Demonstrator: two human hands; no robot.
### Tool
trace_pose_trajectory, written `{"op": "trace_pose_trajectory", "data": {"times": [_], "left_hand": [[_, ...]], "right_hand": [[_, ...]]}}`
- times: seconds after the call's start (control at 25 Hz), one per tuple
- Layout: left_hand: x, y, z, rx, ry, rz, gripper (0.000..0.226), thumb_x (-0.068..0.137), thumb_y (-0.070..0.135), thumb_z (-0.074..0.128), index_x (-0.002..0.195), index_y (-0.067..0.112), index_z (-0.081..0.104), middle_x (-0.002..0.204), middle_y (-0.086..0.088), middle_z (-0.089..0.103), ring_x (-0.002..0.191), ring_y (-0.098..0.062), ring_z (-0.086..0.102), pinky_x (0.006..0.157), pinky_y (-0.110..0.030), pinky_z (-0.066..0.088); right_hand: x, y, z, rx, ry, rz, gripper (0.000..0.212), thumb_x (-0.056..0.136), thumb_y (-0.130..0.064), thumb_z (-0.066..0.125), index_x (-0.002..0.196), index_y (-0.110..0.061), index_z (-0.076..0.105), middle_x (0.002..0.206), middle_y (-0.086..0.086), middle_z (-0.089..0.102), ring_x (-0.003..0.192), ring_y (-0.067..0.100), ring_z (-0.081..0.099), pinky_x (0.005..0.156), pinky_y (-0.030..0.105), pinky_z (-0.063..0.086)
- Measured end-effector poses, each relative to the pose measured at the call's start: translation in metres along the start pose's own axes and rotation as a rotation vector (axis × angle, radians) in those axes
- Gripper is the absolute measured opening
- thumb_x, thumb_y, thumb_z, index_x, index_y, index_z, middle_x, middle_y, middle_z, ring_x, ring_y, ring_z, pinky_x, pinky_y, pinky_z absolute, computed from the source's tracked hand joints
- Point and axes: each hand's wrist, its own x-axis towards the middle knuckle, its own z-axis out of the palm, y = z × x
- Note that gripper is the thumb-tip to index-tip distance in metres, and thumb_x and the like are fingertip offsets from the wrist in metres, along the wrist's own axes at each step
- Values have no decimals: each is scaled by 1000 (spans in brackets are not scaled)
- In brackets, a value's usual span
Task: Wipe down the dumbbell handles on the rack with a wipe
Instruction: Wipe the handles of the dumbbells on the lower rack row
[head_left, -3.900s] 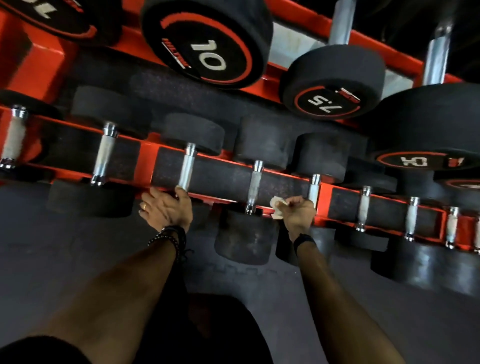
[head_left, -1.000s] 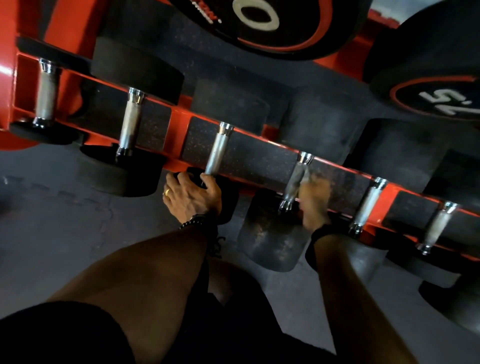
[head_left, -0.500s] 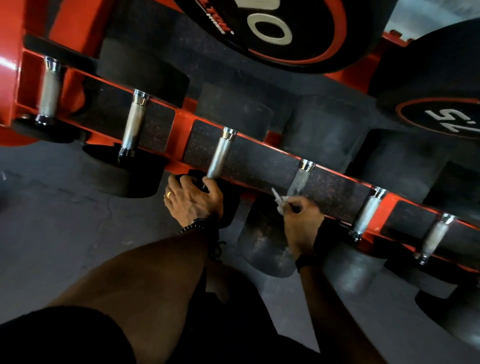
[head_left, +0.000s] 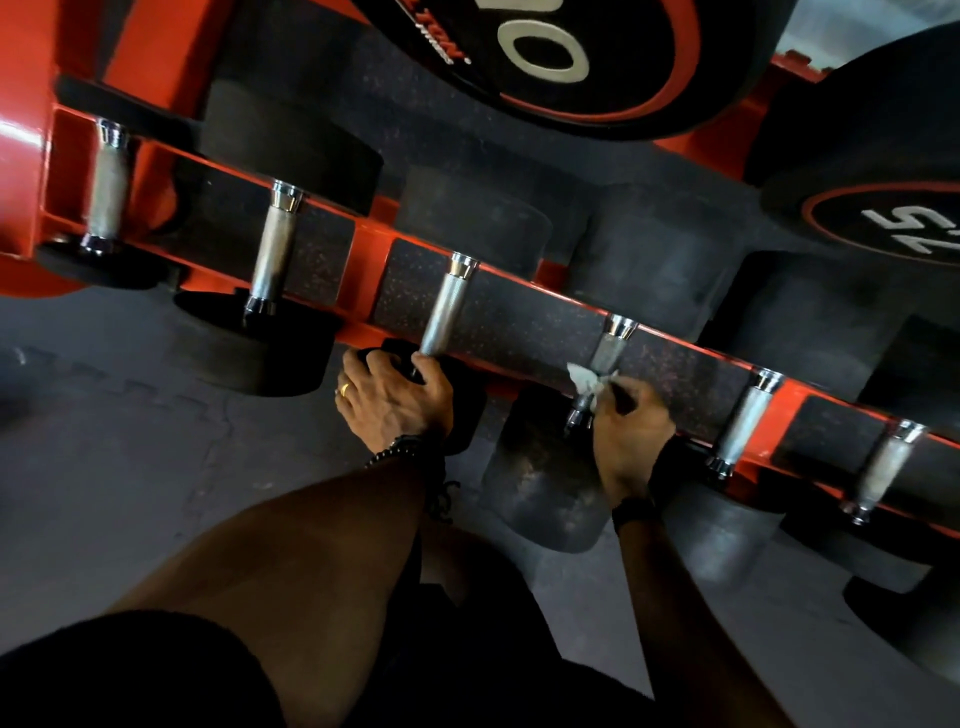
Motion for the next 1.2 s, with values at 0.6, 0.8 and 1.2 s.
{"op": "trace_pose_trajectory", "data": {"times": [0.6,0.8,1.2], "left_hand": [[0,0,-1,4,-3,6,57,77,54,37,95,8,65,122,-15,60,113,-38,54,102,-52,38],[-1,0,-1,-25,20,16,56,77,53,39,92,5,65,117,-18,60,109,-42,55,99,-54,40],[-3,2,-4,-27,15,16,60,76,54,37,92,3,64,115,-20,60,108,-43,55,97,-54,40]], "right_hand": [[42,-11,14,112,119,-210,8,80,-4,73,87,-5,70,90,15,66,80,6,54,78,5,39],[-3,6,5,72,39,-243,17,83,-3,69,100,-6,71,101,11,67,91,19,62,87,33,51],[0,1,7,20,-48,-262,8,80,-5,72,77,-9,67,83,10,64,70,22,62,69,28,50]]}}
